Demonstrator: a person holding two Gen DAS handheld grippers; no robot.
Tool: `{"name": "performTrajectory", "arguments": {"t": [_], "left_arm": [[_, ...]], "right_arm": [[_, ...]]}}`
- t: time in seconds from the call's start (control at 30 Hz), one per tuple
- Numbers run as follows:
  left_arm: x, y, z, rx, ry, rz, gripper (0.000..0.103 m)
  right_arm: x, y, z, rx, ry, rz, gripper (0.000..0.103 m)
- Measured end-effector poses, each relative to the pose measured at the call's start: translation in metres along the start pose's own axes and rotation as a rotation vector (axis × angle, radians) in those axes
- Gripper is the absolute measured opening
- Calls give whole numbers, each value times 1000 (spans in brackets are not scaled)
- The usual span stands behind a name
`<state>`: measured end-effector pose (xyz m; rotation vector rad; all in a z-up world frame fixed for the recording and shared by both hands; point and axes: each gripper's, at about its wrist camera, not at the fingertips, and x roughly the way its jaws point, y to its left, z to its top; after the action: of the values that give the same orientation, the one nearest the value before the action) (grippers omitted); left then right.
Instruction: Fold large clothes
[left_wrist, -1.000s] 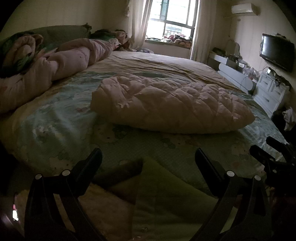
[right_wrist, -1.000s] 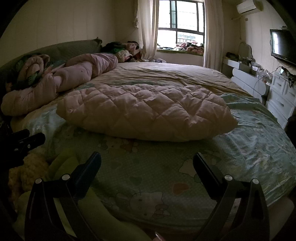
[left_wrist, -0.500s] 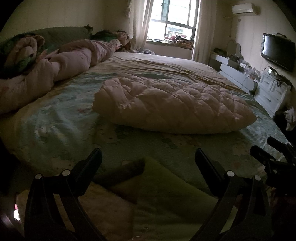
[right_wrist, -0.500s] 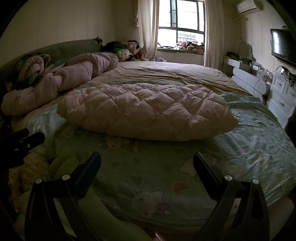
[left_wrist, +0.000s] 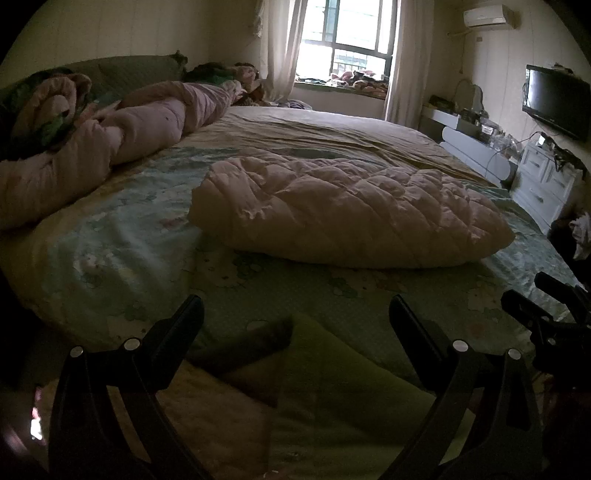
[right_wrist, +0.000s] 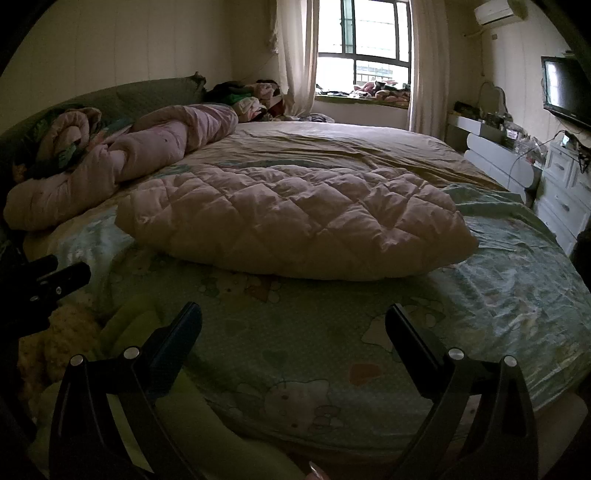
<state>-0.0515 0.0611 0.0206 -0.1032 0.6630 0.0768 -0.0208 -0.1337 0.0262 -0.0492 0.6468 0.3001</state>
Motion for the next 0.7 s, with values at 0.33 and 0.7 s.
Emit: {"name": "performTrajectory", "arguments": {"t": [0.33,0.7], "left_arm": [[0,1,0,-2,1,1,94],[0,0,0,0,1,4,94]], "right_arm": [[-1,1,0,2,1,0,99],[-1,1,0,0,2,0,99]]}}
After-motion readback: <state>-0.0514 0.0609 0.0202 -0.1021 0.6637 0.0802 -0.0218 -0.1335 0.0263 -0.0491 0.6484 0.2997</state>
